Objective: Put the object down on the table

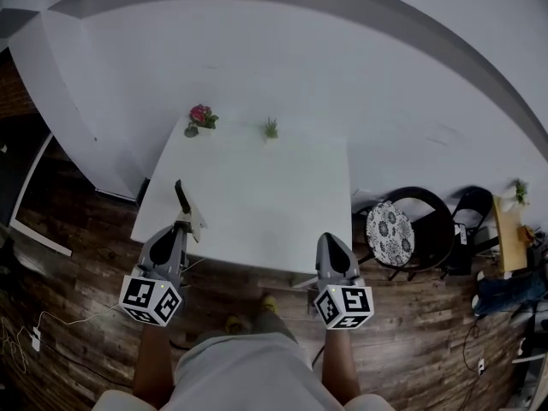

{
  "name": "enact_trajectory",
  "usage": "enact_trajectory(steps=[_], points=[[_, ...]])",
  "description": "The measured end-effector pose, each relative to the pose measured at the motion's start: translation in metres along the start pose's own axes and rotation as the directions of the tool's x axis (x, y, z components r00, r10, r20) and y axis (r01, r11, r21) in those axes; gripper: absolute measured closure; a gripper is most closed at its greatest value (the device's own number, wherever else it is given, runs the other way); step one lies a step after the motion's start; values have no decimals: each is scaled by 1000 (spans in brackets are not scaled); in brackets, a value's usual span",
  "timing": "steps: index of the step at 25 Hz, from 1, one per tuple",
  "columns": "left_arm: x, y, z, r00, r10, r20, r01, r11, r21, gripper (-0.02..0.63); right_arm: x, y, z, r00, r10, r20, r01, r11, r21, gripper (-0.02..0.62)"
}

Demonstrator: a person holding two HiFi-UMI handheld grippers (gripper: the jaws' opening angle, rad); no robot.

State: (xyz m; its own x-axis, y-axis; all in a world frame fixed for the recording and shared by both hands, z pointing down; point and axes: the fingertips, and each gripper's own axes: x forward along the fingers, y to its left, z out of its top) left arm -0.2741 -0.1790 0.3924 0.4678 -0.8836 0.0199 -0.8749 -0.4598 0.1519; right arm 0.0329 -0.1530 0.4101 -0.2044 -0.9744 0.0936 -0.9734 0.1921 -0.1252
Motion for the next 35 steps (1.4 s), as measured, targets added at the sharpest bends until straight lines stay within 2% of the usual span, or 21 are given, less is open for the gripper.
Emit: enact_trajectory(steps=[8, 16, 18, 23, 31, 35], points=[[29, 4, -10, 1000, -16, -23, 16, 1000, 1, 595, 25, -10, -5, 1000, 11, -9, -11, 1000, -12, 592], [76, 14, -17, 999, -2, -49, 2, 1000, 1, 595, 76, -30, -4, 999, 35, -17, -35, 999, 4, 592], [89, 16, -19, 998, 1, -61, 0, 1000, 16, 595, 88, -36, -3, 999, 37, -20, -37, 999, 7, 592], [124, 16, -24, 994, 5, -107, 7, 994, 112, 595, 115, -55, -1, 999, 39, -22, -39, 999, 13, 592], [169, 15, -36, 988, 6, -152, 10, 995, 104, 595, 152, -79, -1, 998, 59, -28, -59, 998, 21, 592], [186, 13, -42, 985, 12, -170, 9, 992, 125, 595, 165, -89, -3, 997, 74, -32, -74, 997, 22, 592]])
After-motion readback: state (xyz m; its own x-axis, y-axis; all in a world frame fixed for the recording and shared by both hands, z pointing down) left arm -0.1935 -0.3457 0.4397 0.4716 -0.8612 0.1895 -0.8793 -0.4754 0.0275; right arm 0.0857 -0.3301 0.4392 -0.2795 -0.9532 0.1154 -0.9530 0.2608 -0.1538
